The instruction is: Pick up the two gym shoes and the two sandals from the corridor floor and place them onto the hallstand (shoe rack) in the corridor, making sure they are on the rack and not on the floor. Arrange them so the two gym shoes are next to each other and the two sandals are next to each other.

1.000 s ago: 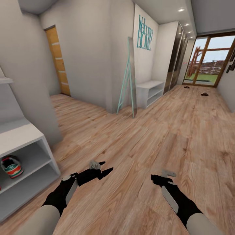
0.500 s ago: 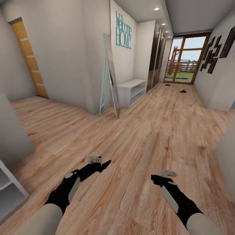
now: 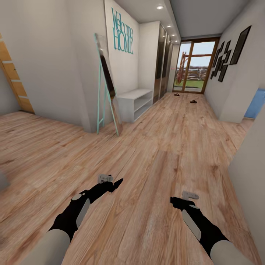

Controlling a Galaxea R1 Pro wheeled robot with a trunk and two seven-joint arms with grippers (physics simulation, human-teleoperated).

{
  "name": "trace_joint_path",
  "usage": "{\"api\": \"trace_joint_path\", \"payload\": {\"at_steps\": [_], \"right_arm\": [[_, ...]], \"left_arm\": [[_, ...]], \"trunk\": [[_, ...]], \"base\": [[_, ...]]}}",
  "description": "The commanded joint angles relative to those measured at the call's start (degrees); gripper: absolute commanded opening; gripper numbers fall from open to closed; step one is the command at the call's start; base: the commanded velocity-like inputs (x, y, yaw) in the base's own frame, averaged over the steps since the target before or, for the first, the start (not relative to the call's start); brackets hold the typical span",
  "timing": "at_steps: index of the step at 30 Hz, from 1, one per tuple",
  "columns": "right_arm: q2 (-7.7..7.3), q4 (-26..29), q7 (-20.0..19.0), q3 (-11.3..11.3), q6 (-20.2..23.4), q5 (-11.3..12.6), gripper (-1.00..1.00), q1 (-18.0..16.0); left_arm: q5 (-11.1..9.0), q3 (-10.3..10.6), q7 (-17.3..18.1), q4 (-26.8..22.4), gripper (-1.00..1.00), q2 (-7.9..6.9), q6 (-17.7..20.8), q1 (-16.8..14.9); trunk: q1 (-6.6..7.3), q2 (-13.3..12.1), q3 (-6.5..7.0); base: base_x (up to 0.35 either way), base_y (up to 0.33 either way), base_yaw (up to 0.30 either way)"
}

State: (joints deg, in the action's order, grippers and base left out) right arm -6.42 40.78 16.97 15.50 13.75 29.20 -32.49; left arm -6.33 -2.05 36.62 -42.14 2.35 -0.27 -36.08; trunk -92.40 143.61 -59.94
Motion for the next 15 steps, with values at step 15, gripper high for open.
{"api": "trace_joint_path", "payload": {"at_steps": [15], "right_arm": [[0.0,0.4,0.6,0.4,0.2,0.4,1.0,0.0]], "left_arm": [[-0.1,-0.2,0.4,0.1,1.0,0.02,0.1,0.0]], "trunk": [[-0.02,0.0,-0.06]], "base": [[0.302,-0.166,-0.004]]}}
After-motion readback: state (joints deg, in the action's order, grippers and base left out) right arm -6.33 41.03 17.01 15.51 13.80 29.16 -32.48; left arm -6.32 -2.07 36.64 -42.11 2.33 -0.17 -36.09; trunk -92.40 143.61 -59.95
